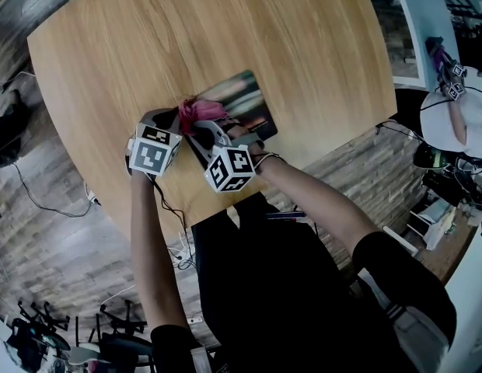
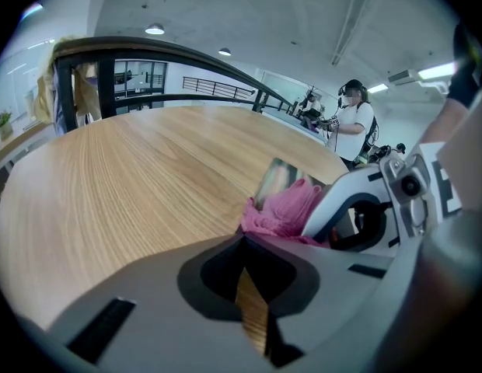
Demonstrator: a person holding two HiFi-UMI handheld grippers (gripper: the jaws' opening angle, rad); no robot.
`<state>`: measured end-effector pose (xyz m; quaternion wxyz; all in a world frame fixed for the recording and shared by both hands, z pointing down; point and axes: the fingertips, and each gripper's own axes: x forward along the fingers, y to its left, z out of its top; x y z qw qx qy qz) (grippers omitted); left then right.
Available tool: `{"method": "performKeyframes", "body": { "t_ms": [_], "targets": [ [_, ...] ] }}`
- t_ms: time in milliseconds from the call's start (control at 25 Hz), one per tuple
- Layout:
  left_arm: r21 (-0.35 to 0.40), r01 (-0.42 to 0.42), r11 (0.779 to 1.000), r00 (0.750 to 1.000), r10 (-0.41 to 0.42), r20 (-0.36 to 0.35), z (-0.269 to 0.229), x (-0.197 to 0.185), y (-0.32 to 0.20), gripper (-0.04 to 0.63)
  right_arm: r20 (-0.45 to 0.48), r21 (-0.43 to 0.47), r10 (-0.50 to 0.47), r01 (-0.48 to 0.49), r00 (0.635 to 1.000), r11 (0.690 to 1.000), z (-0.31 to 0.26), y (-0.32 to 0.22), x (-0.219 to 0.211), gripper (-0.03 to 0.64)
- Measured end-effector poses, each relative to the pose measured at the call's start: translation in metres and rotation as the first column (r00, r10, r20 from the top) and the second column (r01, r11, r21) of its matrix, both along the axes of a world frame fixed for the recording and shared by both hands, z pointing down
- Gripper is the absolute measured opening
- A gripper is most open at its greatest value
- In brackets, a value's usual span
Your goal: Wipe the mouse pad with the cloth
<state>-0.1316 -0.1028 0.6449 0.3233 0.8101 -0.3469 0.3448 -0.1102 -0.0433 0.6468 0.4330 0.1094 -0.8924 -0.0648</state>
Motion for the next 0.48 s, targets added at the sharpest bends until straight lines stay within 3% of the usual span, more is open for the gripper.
{"method": "performKeyframes", "body": {
  "t_ms": [480],
  "targets": [
    [0.002,0.025,1.0,0.999,-0.025,0.032,0.001,0.002,0.001,0.023,0.01,0.005,-0.134,0.134,0.991,0.991,-0.001,0.049,0.003,0.054]
  ]
}}
